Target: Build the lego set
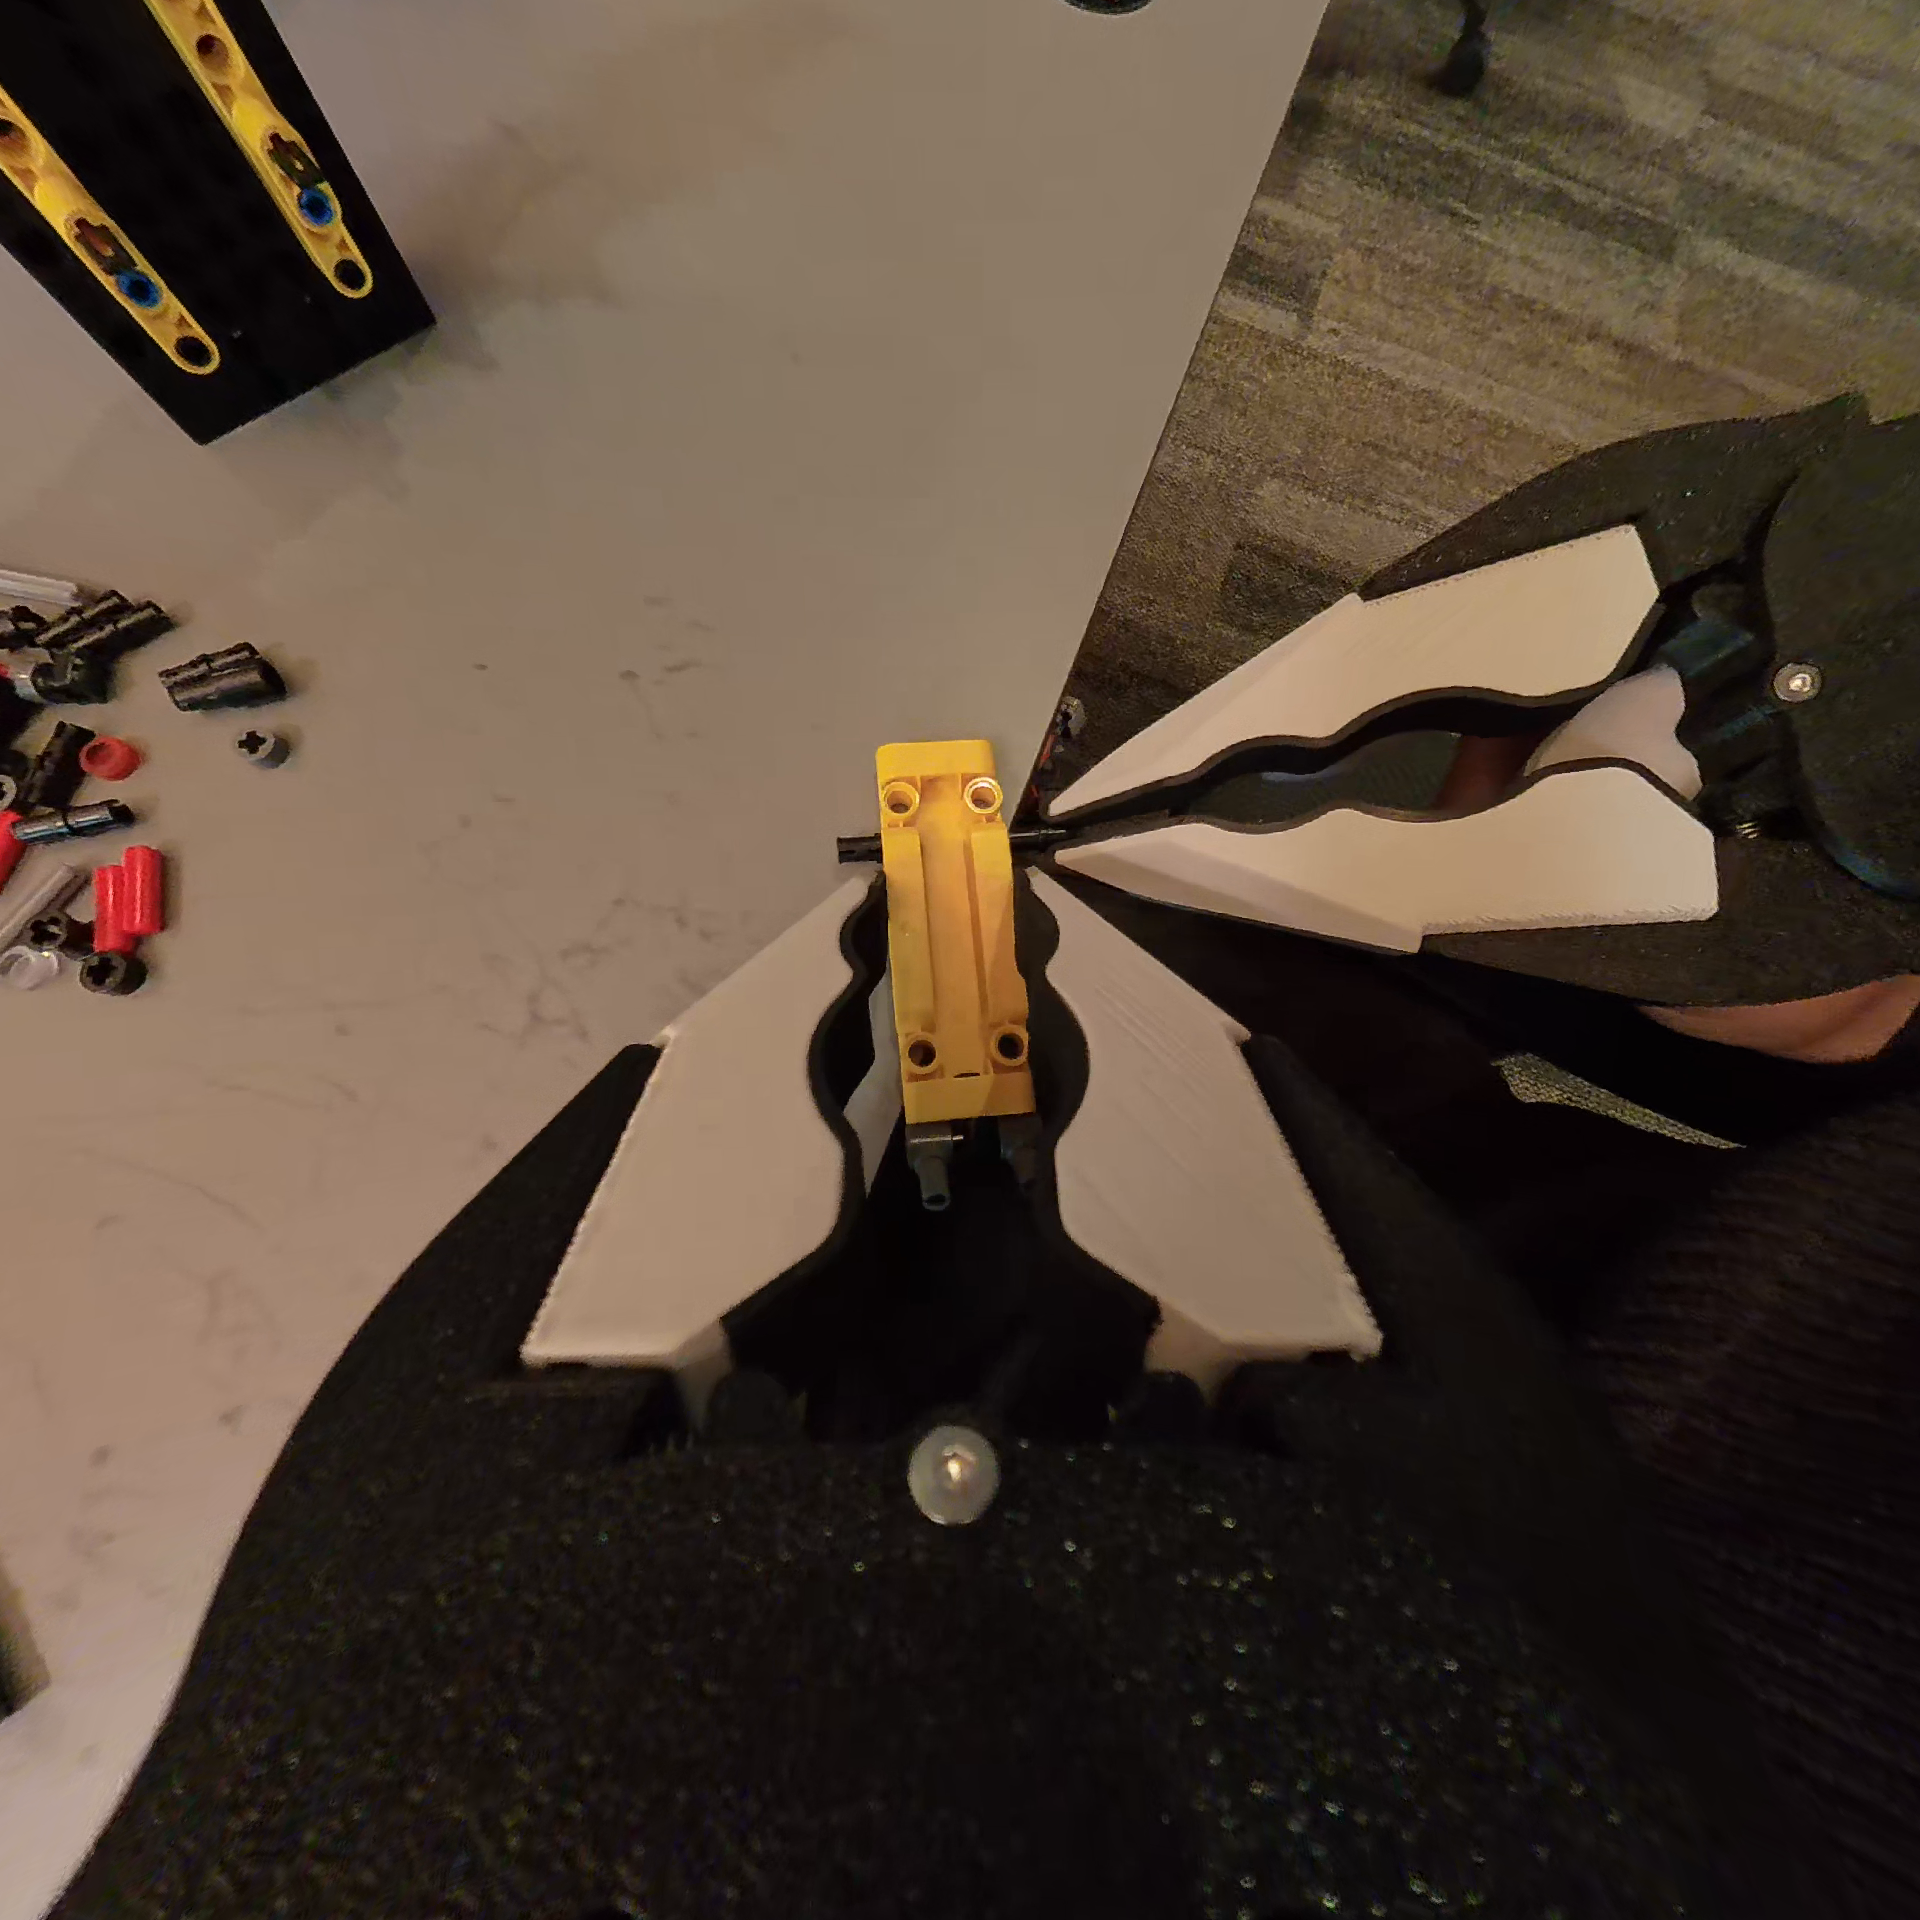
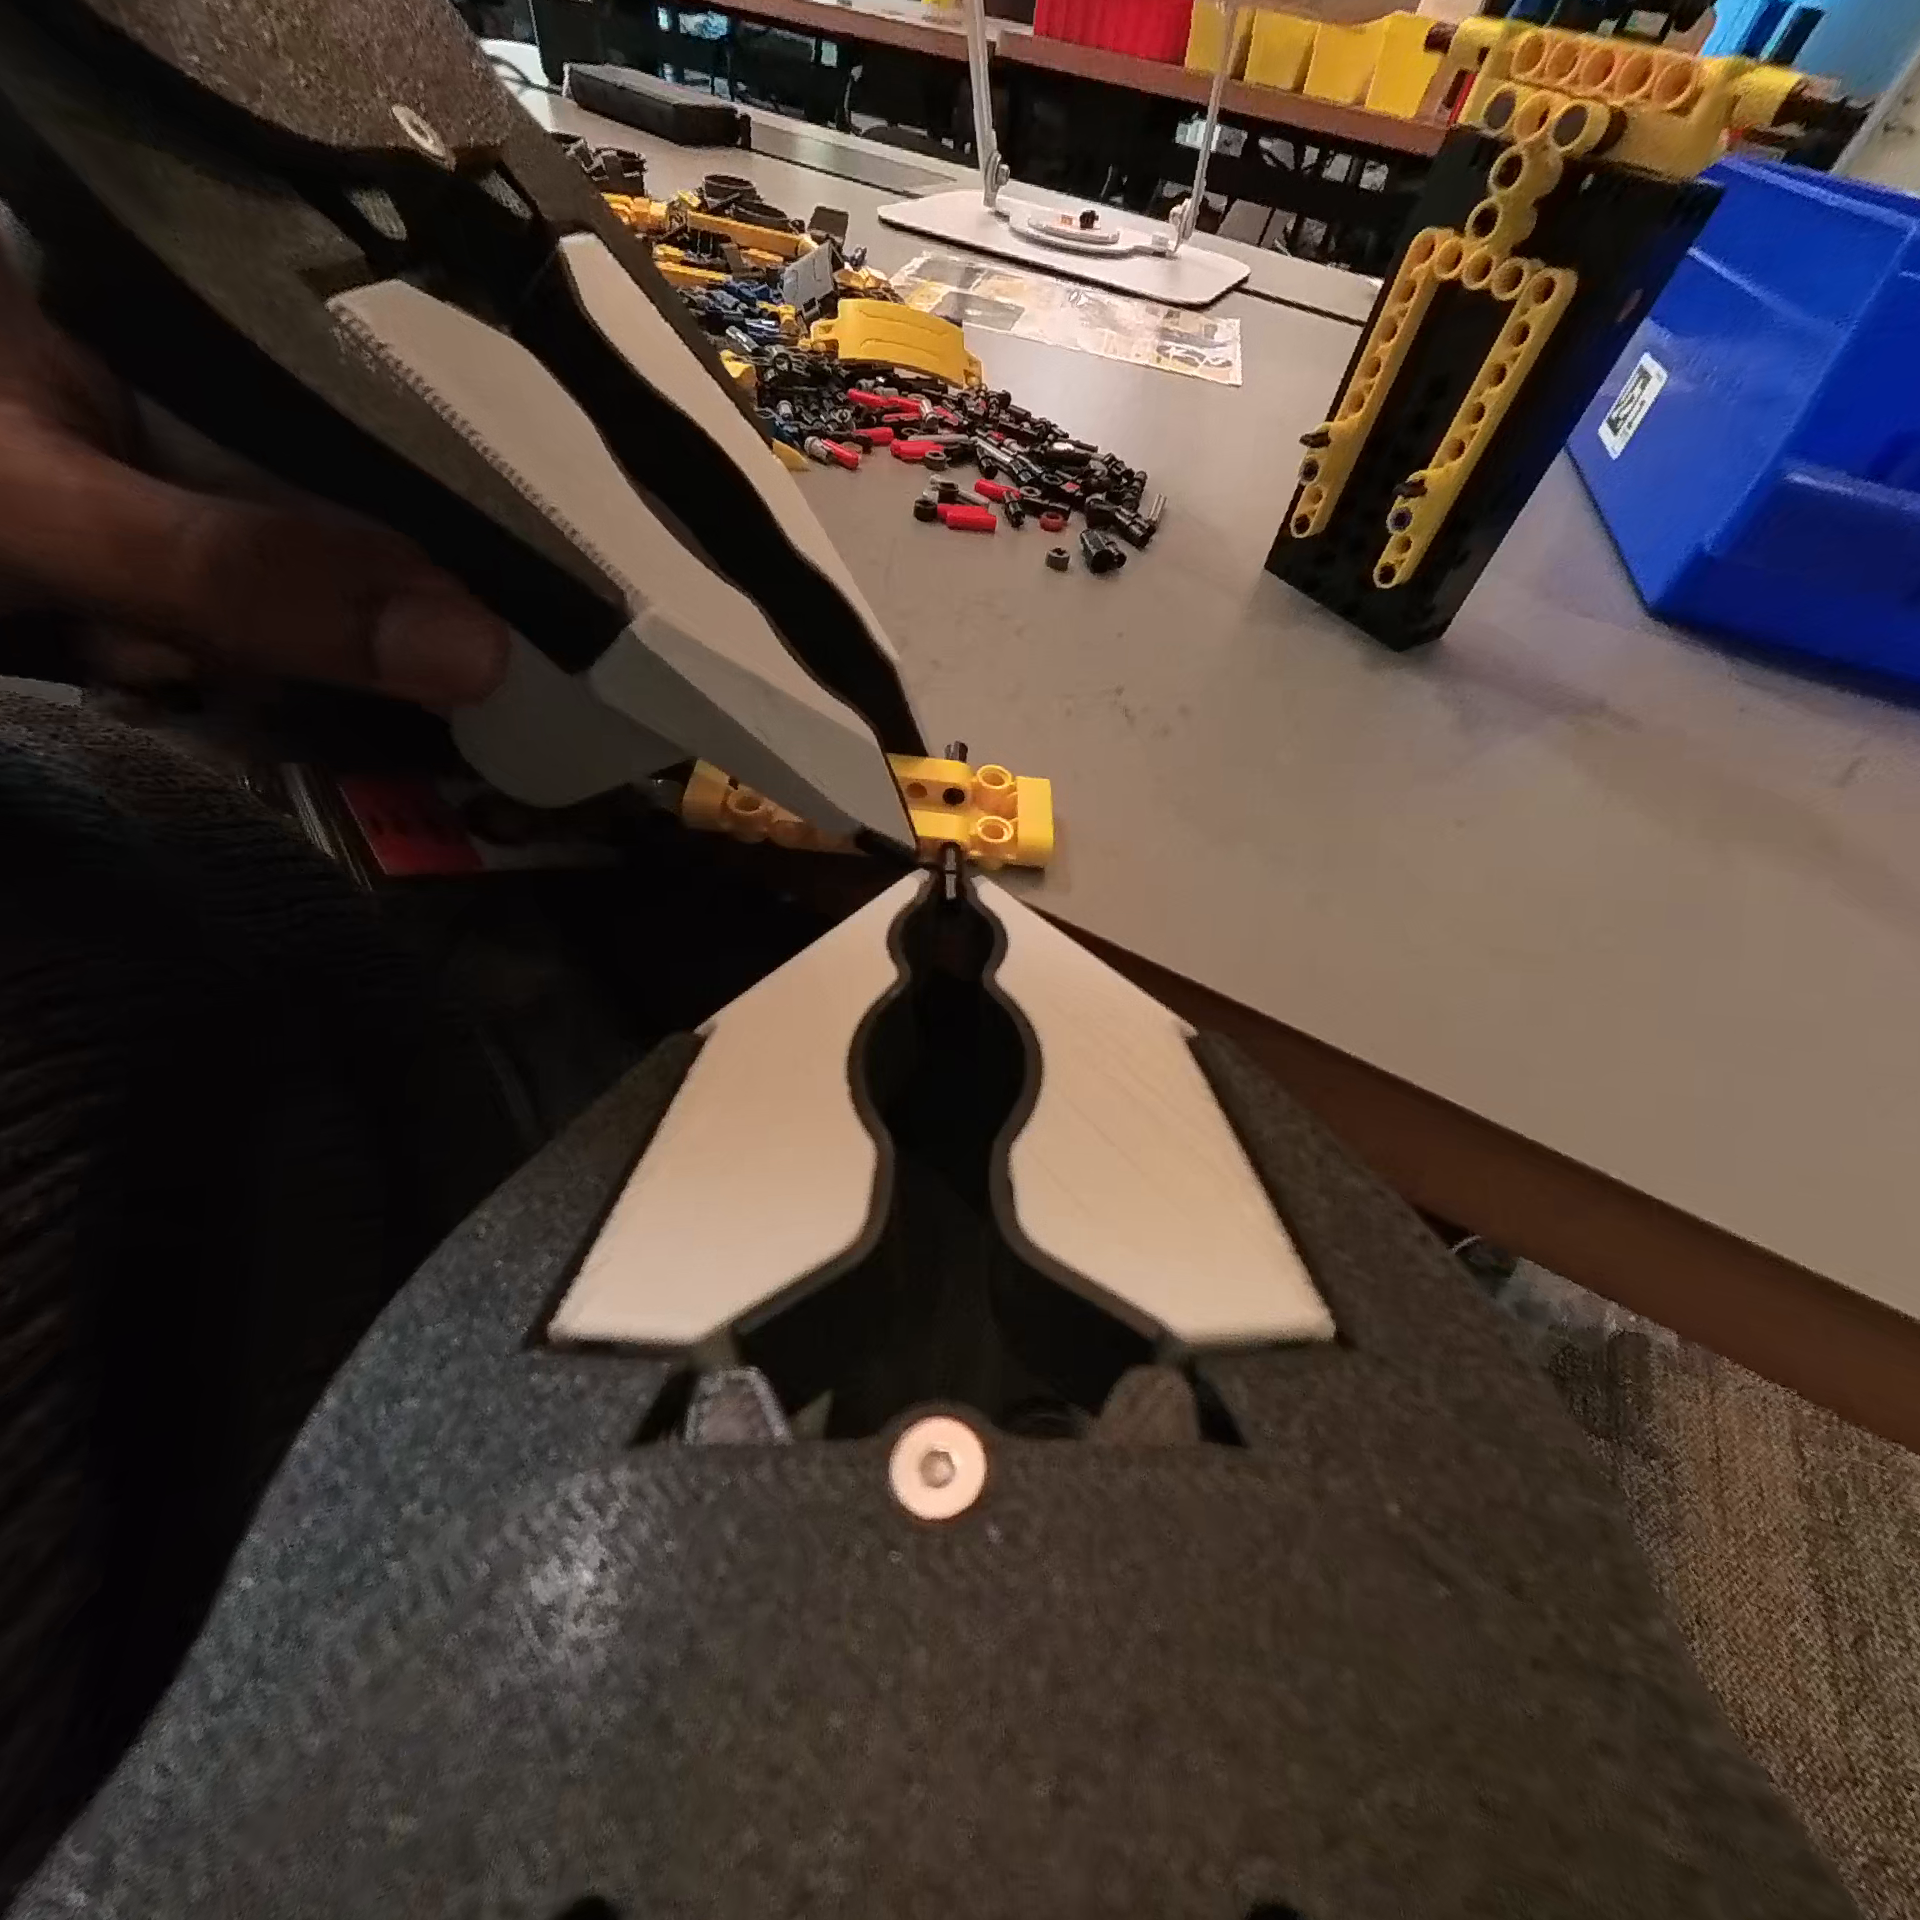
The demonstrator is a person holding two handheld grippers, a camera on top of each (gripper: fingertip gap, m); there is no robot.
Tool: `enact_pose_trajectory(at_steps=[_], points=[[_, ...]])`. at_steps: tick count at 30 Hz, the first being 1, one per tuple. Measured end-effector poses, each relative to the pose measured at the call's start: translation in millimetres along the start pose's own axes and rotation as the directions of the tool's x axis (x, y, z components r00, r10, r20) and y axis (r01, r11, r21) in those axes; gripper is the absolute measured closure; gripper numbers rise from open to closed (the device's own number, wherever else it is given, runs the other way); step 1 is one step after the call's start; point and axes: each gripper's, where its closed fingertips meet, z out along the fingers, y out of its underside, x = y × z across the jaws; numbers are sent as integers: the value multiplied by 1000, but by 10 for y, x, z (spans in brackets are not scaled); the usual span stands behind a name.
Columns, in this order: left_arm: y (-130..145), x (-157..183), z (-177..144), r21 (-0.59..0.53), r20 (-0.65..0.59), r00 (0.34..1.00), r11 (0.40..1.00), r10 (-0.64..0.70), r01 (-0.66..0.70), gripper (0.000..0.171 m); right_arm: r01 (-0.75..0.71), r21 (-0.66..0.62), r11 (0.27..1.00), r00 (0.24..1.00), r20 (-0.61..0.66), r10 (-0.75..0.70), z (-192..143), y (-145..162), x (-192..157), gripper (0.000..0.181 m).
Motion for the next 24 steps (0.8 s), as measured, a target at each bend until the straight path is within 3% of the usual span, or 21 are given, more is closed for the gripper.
enact_pose_trajectory(at_steps=[8,14,17,21,24], points=[[3,12,-1,3,-8,1000,1000,9,-9,148,47,7,999,999,-21,-47,-7,10,-1,178],[6,14,0,10,-11,999,999,43,-43,148,-45,30,999,999,25,44,4,24,-1,178],[7,15,0,7,1,998,998,61,-61,148,-163,42,986,984,80,159,4,25,-3,178],[7,12,4,-11,40,993,994,110,-109,148,-382,28,924,906,207,369,6,26,-10,178],[2,12,11,-33,74,985,987,157,-154,148,-447,16,894,869,245,430,5,30,-7,178]])
